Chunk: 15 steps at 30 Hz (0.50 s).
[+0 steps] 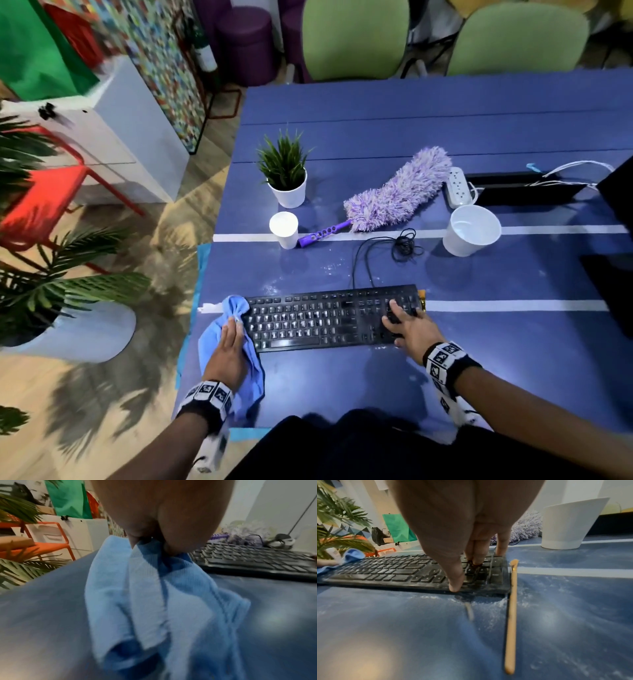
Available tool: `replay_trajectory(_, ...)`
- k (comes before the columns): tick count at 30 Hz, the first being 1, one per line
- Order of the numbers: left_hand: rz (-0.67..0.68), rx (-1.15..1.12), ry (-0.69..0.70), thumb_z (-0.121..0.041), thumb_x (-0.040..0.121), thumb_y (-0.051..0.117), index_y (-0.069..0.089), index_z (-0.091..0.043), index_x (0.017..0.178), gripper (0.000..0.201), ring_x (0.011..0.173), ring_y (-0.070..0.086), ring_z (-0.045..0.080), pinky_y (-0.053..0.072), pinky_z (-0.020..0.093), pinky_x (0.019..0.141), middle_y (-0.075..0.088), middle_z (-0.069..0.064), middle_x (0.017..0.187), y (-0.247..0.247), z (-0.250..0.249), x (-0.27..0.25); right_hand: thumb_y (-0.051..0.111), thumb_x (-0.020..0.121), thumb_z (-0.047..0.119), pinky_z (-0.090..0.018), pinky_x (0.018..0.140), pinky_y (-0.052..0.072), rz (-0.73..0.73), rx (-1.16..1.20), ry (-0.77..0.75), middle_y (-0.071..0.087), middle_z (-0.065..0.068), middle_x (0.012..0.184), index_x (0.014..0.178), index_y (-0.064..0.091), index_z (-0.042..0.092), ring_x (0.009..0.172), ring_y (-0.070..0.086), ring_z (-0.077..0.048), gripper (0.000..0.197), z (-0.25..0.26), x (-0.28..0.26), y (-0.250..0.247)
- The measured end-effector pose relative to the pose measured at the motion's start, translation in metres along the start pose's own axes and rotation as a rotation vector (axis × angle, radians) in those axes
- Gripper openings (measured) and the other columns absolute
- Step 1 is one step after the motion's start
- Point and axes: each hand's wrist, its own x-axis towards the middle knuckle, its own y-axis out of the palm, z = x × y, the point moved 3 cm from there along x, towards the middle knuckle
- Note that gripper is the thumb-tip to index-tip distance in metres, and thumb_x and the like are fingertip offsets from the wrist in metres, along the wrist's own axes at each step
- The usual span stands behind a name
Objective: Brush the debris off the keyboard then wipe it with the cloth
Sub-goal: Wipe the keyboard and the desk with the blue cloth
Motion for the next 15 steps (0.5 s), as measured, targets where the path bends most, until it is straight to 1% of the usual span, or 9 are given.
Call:
replay_trajectory(1,-0.021,0.044,-0.001,-0.008,0.077,0.030,0.043,0.020,0.134,0.065,0.126,0.045,0.055,0.046,0.062,0.095,0.044,0.039,0.139,-0.008,0.003,0.012,0.043,0.098,0.028,-0.038,0.121,0.011,0.002,-0.009,-0.011,-0.005,0.000,0.164,0.149,0.025,0.038,0.137,0.042,-0.016,0.056,0.001,0.001,-0.003)
replay_trajectory(4,-0.047,0.099,-0.005,-0.013,0.080,0.025,0.042,0.023,0.131,0.065,0.124,0.047,0.059,0.045,0.060,0.099,0.043,0.043,0.137,-0.012,0.002,0.041,0.043,0.098,0.026,-0.039,0.121,0.011,0.005,-0.055,0.007,-0.005,-0.003,0.164,0.150,0.026,0.037,0.132,0.048,-0.020,0.056,0.004,-0.003,-0.006)
replay_trajectory(6,-0.092,0.057,-0.041,-0.012,0.079,0.024,0.036,0.023,0.136,0.067,0.132,0.037,0.059,0.036,0.062,0.107,0.035,0.043,0.142,-0.003,-0.001,0.041,0.041,0.100,0.028,-0.041,0.121,0.011,0.010,-0.109,0.025,-0.005,-0.005,0.164,0.151,0.023,0.036,0.128,0.052,-0.022,0.054,0.008,-0.004,-0.005)
replay_trajectory(7,-0.135,0.046,-0.044,-0.011,0.078,0.026,0.036,0.023,0.136,0.068,0.133,0.034,0.059,0.036,0.064,0.107,0.036,0.043,0.142,0.002,-0.009,0.034,0.040,0.101,0.028,-0.041,0.121,0.010,0.009,-0.131,0.029,-0.006,-0.006,0.164,0.151,0.022,0.035,0.128,0.052,-0.022,0.054,0.011,-0.003,-0.005)
replay_trajectory(8,-0.159,0.041,-0.060,-0.010,0.077,0.027,0.039,0.022,0.134,0.068,0.132,0.036,0.059,0.038,0.063,0.107,0.039,0.043,0.139,0.009,-0.020,0.027,0.039,0.102,0.028,-0.042,0.121,0.010,0.010,-0.149,0.032,-0.007,-0.007,0.163,0.152,0.020,0.034,0.128,0.051,-0.022,0.054,0.013,-0.003,-0.006)
replay_trajectory(9,-0.167,0.039,-0.059,-0.010,0.075,0.027,0.042,0.022,0.131,0.067,0.129,0.040,0.059,0.038,0.059,0.108,0.044,0.043,0.135,0.016,-0.036,0.021,0.038,0.102,0.028,-0.042,0.121,0.010,0.010,-0.157,0.035,-0.008,-0.008,0.163,0.152,0.020,0.033,0.128,0.052,-0.023,0.054,0.013,-0.002,-0.006)
replay_trajectory(11,-0.167,0.007,-0.007,-0.010,0.071,0.028,0.040,0.019,0.130,0.067,0.127,0.038,0.055,0.027,0.048,0.109,0.050,0.042,0.129,0.027,-0.077,0.016,0.038,0.102,0.028,-0.042,0.122,0.010,0.018,-0.154,0.036,-0.008,-0.009,0.163,0.152,0.019,0.033,0.126,0.053,-0.023,0.054,0.012,-0.001,-0.005)
replay_trajectory(13,-0.117,-0.028,0.073,-0.013,0.071,0.028,0.033,0.015,0.136,0.071,0.132,0.034,0.054,0.017,0.043,0.113,0.048,0.039,0.134,0.038,-0.107,0.013,0.037,0.102,0.029,-0.042,0.122,0.010,0.025,-0.140,0.028,-0.010,-0.008,0.163,0.152,0.017,0.033,0.128,0.052,-0.022,0.054,0.011,-0.003,-0.002)
replay_trajectory(15,-0.053,0.012,0.153,-0.015,0.071,0.028,0.030,0.010,0.140,0.073,0.134,0.039,0.051,0.011,0.040,0.115,0.045,0.033,0.141,0.042,-0.103,0.013,0.036,0.103,0.030,-0.042,0.122,0.010,0.031,-0.133,0.018,-0.010,-0.005,0.163,0.152,0.016,0.034,0.133,0.047,-0.018,0.054,0.010,-0.003,-0.002)
